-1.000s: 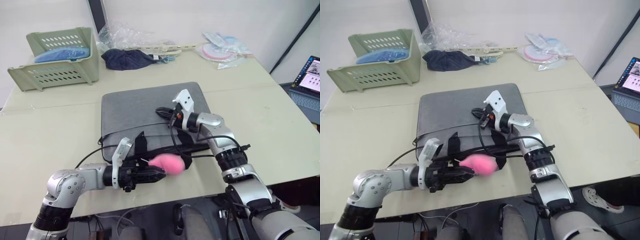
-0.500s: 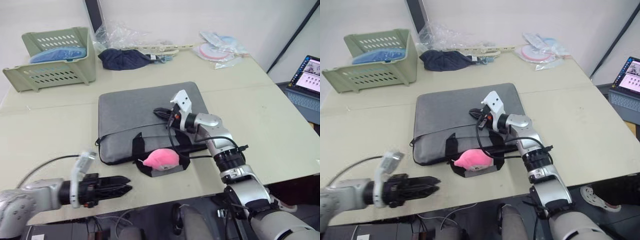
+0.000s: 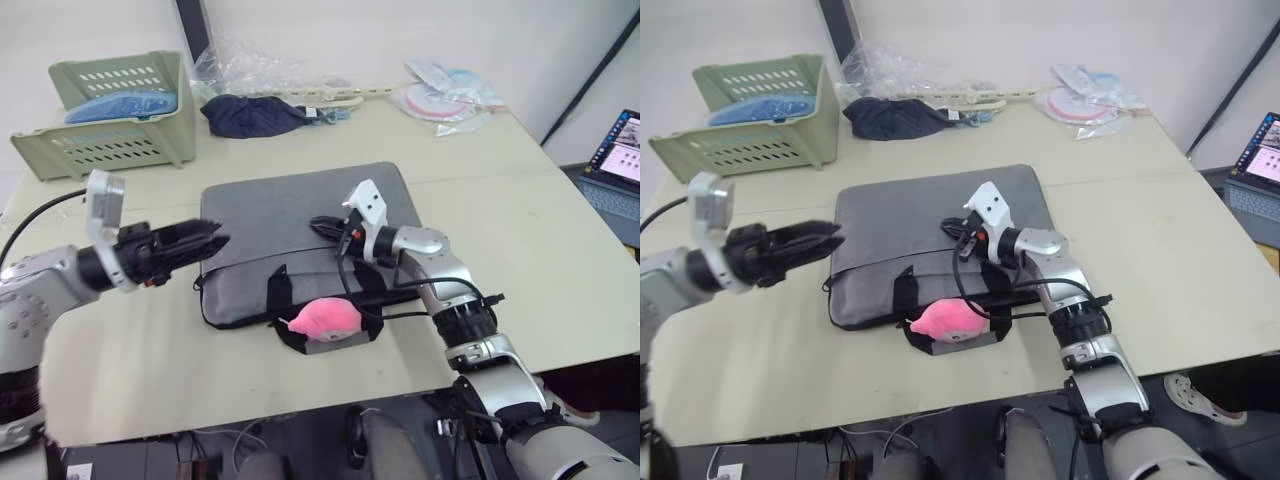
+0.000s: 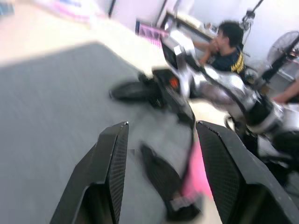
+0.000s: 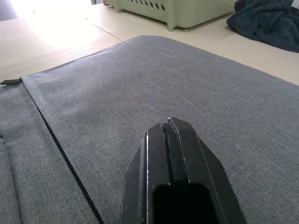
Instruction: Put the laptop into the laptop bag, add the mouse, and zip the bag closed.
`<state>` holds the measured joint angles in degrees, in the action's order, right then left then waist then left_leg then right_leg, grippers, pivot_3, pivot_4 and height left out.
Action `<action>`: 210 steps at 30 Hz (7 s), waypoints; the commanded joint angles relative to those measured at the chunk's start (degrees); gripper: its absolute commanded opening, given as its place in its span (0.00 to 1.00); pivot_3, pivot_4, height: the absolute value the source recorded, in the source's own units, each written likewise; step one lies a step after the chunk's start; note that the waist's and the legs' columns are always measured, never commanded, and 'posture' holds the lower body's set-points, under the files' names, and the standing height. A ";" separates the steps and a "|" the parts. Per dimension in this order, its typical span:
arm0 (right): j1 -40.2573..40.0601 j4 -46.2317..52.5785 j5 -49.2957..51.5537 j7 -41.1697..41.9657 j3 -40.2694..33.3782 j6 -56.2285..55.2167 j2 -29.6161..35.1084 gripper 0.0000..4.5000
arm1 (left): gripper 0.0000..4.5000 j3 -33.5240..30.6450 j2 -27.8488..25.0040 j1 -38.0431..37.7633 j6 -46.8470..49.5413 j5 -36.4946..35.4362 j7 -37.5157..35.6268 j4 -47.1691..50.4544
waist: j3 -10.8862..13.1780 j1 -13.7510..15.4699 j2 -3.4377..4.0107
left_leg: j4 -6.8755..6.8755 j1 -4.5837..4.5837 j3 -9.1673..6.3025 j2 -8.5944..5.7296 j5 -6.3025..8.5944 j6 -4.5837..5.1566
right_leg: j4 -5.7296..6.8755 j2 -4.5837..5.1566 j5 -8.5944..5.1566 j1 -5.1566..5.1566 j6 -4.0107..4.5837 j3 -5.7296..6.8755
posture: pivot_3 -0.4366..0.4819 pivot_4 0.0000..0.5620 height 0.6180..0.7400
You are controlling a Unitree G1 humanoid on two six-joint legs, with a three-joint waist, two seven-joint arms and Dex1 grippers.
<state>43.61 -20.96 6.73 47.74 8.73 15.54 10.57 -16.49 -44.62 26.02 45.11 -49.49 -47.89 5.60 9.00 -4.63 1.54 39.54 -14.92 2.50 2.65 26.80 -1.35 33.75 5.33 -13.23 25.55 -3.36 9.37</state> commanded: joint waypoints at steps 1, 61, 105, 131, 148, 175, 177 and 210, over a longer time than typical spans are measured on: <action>-3.46 0.21 -1.45 -0.25 3.33 4.50 0.14 0.00 | 0.55 5.88 1.40 3.92 -9.07 9.77 0.23 -2.77 | 0.01 -0.17 -0.02 | 0.00 -0.02 0.00 0.00 0.00 0.00 | -0.01 -0.01 0.00 0.02 0.00 0.03 | 0.48 0.27 1.00; -0.83 64.16 34.86 -15.37 -26.30 69.99 26.18 1.00 | 0.01 14.61 25.73 29.54 -51.18 33.61 -23.18 -63.37 | 1.05 3.14 -0.22 | 0.54 -0.71 0.34 -0.50 -0.22 0.41 | 0.12 0.31 0.37 0.74 -0.57 -0.26 | 0.48 0.27 1.00; -15.95 54.78 27.21 1.33 2.38 33.18 37.48 1.00 | 0.01 15.33 29.19 26.98 -55.23 40.15 -21.66 -74.39 | 0.44 4.40 -0.47 | 0.48 -0.22 0.21 -0.95 -0.30 0.84 | -0.24 0.81 0.60 -0.15 -0.97 -0.21 | 0.48 0.27 1.00; -16.90 52.26 23.89 4.44 5.26 30.74 35.77 0.00 | 0.00 15.61 29.58 26.67 -54.78 40.35 -21.26 -73.89 | 0.42 4.39 -0.47 | 0.50 -0.22 0.21 -0.95 -0.31 0.85 | -0.22 0.81 0.61 -0.15 -0.98 -0.19 | 0.48 0.27 1.00; -24.20 58.92 30.36 4.70 -8.98 37.52 45.06 0.00 | 0.00 15.88 30.02 26.61 -54.87 40.84 -21.00 -74.07 | 0.39 4.60 -0.49 | 0.52 -0.24 0.21 -0.98 -0.29 0.89 | -0.24 0.87 0.62 -0.17 -1.00 -0.17 | 0.48 0.27 1.00; -45.30 58.35 30.41 5.73 -28.83 36.71 54.25 0.00 | 0.00 17.39 30.70 26.31 -55.05 42.57 -21.50 -74.90 | 0.19 5.49 -0.50 | 0.52 -0.11 0.19 -1.04 -0.22 1.05 | -0.45 0.94 0.68 -0.45 -1.10 -0.12 | 0.48 0.27 1.00; -46.37 57.36 29.74 6.04 -29.51 35.90 54.54 0.00 | 0.00 17.46 30.66 26.41 -54.96 42.61 -21.46 -75.00 | 0.17 5.54 -0.48 | 0.52 -0.11 0.18 -1.04 -0.22 1.05 | -0.44 0.94 0.68 -0.45 -1.10 -0.13 | 0.48 0.27 1.00; -55.72 28.84 13.98 11.66 -34.42 16.24 55.98 0.00 | 0.00 18.32 30.29 24.49 -55.73 44.71 -21.90 -74.87 | -0.17 5.87 -0.30 | 0.40 0.41 0.20 -1.04 -0.12 1.27 | -0.88 0.92 0.74 -1.14 -1.22 -0.10 | 0.48 0.27 1.00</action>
<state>-12.33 11.97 24.26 60.08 -25.21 33.54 65.10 -0.75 -13.87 55.62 -11.99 -8.76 -68.99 -65.12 8.83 1.24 1.24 39.94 -14.49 2.72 1.61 26.68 -0.09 32.87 6.25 -12.49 24.41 -4.57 9.26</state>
